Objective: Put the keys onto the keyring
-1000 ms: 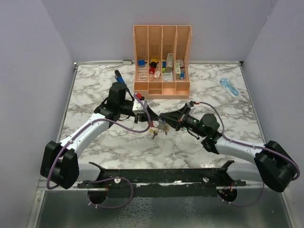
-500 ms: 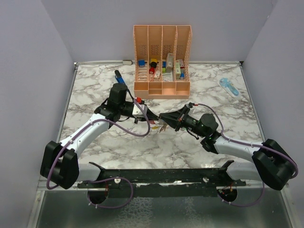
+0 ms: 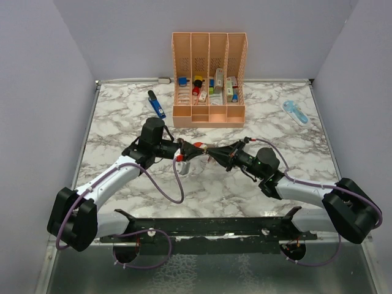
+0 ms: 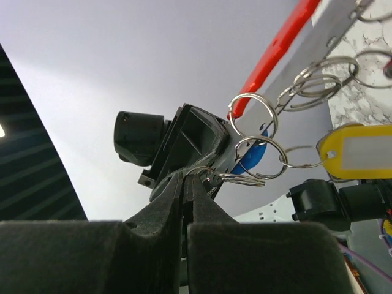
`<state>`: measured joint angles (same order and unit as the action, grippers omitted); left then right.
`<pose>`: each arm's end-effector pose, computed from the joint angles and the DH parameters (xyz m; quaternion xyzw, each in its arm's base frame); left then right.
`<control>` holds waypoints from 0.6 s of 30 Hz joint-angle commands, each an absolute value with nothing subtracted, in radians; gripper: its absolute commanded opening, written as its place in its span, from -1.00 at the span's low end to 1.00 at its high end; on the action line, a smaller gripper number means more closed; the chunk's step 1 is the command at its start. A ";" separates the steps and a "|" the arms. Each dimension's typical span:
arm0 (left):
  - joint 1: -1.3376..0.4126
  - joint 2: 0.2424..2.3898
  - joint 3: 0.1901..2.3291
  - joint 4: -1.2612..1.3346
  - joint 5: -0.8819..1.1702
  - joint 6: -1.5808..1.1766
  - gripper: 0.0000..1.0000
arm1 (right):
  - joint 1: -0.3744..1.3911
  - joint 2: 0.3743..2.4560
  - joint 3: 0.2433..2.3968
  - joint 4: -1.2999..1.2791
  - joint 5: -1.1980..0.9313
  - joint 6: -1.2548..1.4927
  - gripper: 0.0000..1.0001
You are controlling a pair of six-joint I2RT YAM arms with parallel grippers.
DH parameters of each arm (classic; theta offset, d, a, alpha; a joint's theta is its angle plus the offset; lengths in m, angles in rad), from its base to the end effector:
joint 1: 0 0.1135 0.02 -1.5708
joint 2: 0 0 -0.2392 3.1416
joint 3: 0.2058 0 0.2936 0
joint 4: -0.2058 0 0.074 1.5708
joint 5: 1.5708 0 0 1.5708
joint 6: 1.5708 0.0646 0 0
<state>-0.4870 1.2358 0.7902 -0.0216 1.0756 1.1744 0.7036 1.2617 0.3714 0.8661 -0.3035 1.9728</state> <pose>0.2562 -0.2000 0.2225 0.7211 0.2949 -0.2590 0.5709 0.2241 0.2155 0.1524 0.3343 0.6323 0.6968 0.0539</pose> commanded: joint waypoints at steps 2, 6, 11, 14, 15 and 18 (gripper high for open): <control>-0.503 1.203 0.729 0.121 0.907 1.361 -1.00 | 0.709 1.213 0.391 0.877 -0.321 2.018 -0.98; -0.535 1.180 0.675 0.175 0.869 1.485 -1.00 | 0.710 1.194 0.402 0.815 -0.321 2.020 -0.98; -0.568 1.166 0.637 0.228 0.846 1.553 -1.00 | 0.710 1.200 0.410 0.811 -0.341 2.024 -0.98; -0.582 1.167 0.606 0.295 0.822 1.583 -1.00 | 0.711 1.202 0.412 0.809 -0.352 2.031 -0.98; -0.584 1.168 0.599 0.319 0.816 1.580 -1.00 | 0.711 1.199 0.413 0.801 -0.354 2.032 -0.98; -0.587 1.175 0.593 0.361 0.804 1.571 -1.00 | 0.711 1.185 0.413 0.777 -0.352 2.038 -0.98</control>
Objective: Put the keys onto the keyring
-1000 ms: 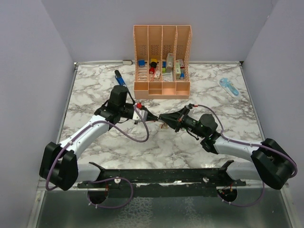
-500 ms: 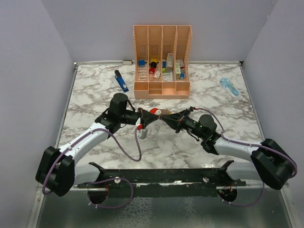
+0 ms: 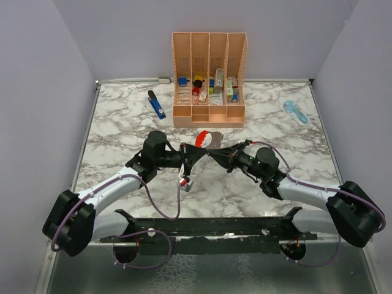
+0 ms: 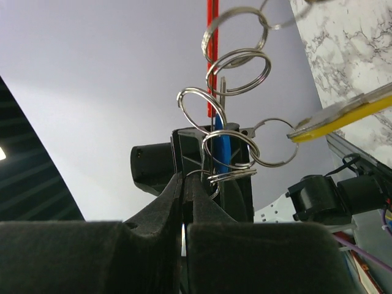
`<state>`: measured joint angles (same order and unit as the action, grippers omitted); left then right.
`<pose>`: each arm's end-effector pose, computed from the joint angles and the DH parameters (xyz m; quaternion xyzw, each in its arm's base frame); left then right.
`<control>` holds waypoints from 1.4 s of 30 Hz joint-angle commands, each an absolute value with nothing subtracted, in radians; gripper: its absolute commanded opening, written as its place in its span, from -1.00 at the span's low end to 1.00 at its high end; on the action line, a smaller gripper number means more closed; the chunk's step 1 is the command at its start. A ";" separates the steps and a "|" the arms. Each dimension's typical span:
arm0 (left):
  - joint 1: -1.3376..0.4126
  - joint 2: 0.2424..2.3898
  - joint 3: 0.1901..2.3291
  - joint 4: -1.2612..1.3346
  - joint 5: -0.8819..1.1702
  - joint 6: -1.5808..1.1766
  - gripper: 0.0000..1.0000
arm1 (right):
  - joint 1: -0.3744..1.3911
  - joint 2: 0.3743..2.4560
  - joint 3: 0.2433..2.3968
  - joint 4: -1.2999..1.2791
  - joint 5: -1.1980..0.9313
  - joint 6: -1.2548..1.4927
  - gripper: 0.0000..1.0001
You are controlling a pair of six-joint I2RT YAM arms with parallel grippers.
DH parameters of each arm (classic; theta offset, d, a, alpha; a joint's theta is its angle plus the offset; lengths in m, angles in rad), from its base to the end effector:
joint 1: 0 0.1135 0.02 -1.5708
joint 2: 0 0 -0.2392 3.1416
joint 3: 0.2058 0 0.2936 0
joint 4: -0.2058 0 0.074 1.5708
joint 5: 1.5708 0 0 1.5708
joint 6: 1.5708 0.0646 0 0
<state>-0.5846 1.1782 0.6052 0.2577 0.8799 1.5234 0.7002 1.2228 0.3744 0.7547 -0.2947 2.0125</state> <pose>0.2327 -0.2137 0.1934 0.7602 0.1443 -0.0670 0.6298 0.2240 0.2133 0.1497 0.3679 0.6398 0.6738 0.0356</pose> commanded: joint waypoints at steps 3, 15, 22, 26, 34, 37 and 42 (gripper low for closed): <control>-0.590 1.179 0.564 0.456 0.793 1.564 -1.00 | 0.711 1.172 0.408 0.757 -0.344 2.048 -0.98; -0.607 1.228 0.493 0.719 0.763 1.597 -1.00 | 0.711 1.121 0.407 0.657 -0.311 2.096 -0.98; -0.626 1.280 0.502 0.810 0.730 1.601 -1.00 | 0.713 1.136 0.444 0.623 -0.316 2.099 -0.98; -0.627 1.294 0.528 0.815 0.709 1.542 -1.00 | 0.713 1.133 0.468 0.579 -0.321 2.084 -0.98; -0.630 1.298 0.486 0.919 0.706 1.526 -1.00 | 0.713 1.069 0.466 0.492 -0.284 2.087 -0.98; -0.631 1.318 0.468 1.016 0.690 1.508 -1.00 | 0.713 1.048 0.478 0.443 -0.279 2.092 -0.98; -0.642 1.367 0.466 1.162 0.643 1.493 -1.00 | 0.715 1.027 0.498 0.377 -0.258 2.114 -0.98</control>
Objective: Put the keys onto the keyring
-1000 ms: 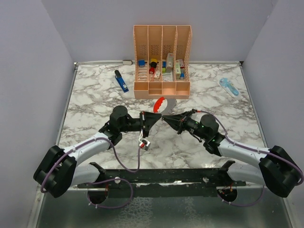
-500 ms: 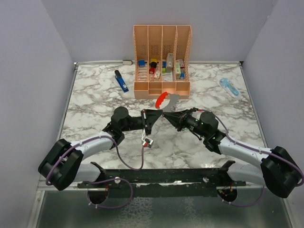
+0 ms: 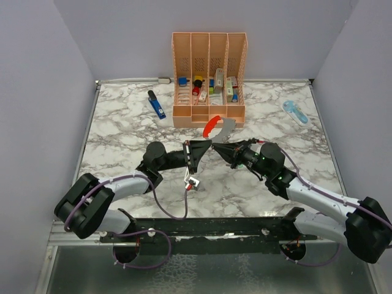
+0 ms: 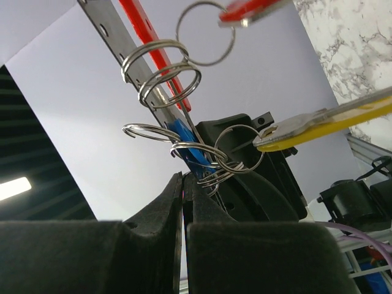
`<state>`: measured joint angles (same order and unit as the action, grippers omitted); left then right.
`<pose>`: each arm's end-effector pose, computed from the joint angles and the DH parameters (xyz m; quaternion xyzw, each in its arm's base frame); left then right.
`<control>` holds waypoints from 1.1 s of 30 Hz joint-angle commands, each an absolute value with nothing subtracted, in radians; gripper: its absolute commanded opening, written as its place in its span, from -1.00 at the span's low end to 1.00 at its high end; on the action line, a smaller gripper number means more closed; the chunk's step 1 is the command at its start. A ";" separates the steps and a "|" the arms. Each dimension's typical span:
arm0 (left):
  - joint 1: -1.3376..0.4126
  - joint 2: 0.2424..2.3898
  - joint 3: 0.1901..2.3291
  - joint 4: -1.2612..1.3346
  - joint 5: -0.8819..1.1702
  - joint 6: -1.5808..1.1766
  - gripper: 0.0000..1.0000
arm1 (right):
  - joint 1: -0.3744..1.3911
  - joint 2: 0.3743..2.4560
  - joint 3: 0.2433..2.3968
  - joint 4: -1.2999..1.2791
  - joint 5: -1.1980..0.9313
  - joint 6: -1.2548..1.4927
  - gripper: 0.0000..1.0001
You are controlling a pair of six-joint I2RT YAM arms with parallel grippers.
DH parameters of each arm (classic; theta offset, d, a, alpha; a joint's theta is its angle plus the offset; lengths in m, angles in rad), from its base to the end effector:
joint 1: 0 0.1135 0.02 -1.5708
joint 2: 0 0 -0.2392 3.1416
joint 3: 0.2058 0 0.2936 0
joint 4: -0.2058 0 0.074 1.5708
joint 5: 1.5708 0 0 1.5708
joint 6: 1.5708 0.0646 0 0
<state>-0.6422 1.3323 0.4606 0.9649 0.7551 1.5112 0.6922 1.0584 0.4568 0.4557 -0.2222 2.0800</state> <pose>0.2256 -0.2241 0.1758 0.6803 0.0569 0.0641 0.7279 0.2289 0.2083 0.1889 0.4253 0.6245 0.6540 0.0368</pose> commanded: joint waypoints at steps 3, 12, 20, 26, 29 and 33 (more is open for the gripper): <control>-0.648 1.394 0.467 1.220 0.636 1.494 -1.00 | 0.718 1.013 0.526 0.318 -0.236 2.124 -0.98; -0.658 1.390 0.511 1.141 0.636 1.445 -1.00 | 0.719 1.011 0.549 0.248 -0.260 2.088 -0.98; -0.657 1.309 0.519 0.928 0.708 1.463 -1.00 | 0.719 1.017 0.545 0.227 -0.290 1.930 -0.98; -0.657 1.288 0.527 0.847 0.697 1.483 -1.00 | 0.719 0.986 0.584 0.086 -0.252 1.880 -0.98; -0.657 1.289 0.525 0.865 0.682 1.480 -1.00 | 0.719 0.951 0.591 0.036 -0.212 1.887 -0.98; -0.659 1.289 0.515 0.914 0.675 1.477 -1.00 | 0.719 0.939 0.614 -0.050 -0.186 1.910 -0.98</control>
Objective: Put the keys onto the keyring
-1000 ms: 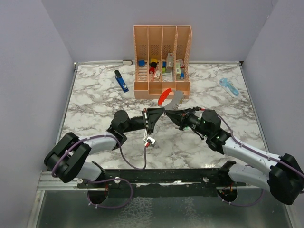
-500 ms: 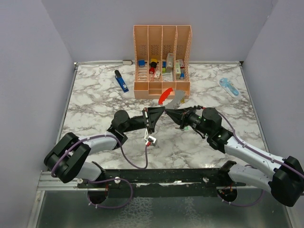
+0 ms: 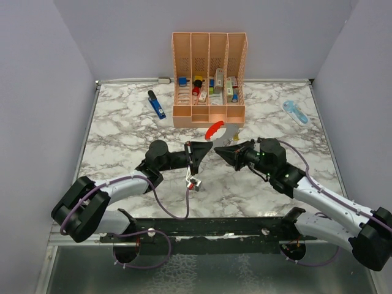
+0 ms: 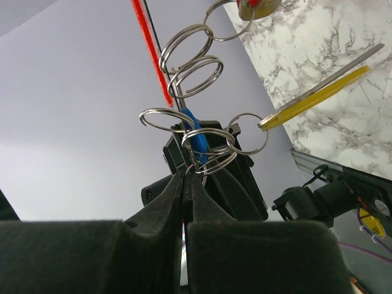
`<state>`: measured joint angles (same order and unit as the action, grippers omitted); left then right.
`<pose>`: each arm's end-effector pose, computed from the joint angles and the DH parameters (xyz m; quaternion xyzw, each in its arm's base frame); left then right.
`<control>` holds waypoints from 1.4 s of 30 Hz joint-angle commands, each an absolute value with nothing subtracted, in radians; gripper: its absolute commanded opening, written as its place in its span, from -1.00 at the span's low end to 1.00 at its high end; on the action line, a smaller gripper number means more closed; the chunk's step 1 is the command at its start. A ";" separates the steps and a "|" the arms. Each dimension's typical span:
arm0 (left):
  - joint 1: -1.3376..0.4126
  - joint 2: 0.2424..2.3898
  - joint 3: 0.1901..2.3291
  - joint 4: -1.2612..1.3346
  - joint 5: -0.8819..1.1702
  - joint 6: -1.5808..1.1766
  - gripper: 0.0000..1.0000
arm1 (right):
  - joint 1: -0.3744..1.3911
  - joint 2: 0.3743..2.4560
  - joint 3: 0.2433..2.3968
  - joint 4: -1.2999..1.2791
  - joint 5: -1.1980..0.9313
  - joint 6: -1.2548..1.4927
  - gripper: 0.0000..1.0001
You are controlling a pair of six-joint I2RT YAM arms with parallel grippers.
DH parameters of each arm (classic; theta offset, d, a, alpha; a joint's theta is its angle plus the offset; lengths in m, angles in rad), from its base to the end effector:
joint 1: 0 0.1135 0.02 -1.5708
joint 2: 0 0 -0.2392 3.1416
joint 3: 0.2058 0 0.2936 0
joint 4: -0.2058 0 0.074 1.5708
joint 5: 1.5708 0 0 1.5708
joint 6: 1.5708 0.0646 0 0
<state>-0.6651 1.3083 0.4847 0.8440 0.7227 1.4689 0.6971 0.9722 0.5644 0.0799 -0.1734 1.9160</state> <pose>0.2252 -0.2309 0.1769 0.6952 0.0949 0.0336 0.7117 0.2253 0.2032 0.2079 0.4223 0.6930 0.5783 0.0835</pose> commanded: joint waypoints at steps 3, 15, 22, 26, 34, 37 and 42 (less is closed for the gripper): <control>-0.660 1.293 0.515 0.929 0.666 1.475 -1.00 | 0.719 0.949 0.604 -0.003 -0.209 1.921 -0.98; -0.661 1.289 0.539 0.834 0.656 1.466 -1.00 | 0.718 0.964 0.607 0.148 -0.259 1.807 -0.29; -0.660 1.311 0.527 0.890 0.603 1.442 -1.00 | 0.718 0.947 0.816 -0.109 -0.230 1.527 0.37; -0.646 1.308 0.479 0.947 0.619 1.480 -1.00 | 0.709 0.901 0.965 -0.334 -0.074 1.322 0.39; -0.582 1.226 0.270 1.164 0.896 1.512 -1.00 | 0.703 0.920 1.212 -0.572 0.219 0.692 0.57; -0.554 1.166 0.202 1.222 1.048 1.467 -1.00 | 0.703 0.949 1.221 -0.557 0.151 0.498 0.60; -0.548 1.066 0.180 1.219 1.178 1.304 -1.00 | 0.703 1.017 1.217 -0.551 -0.055 0.325 0.60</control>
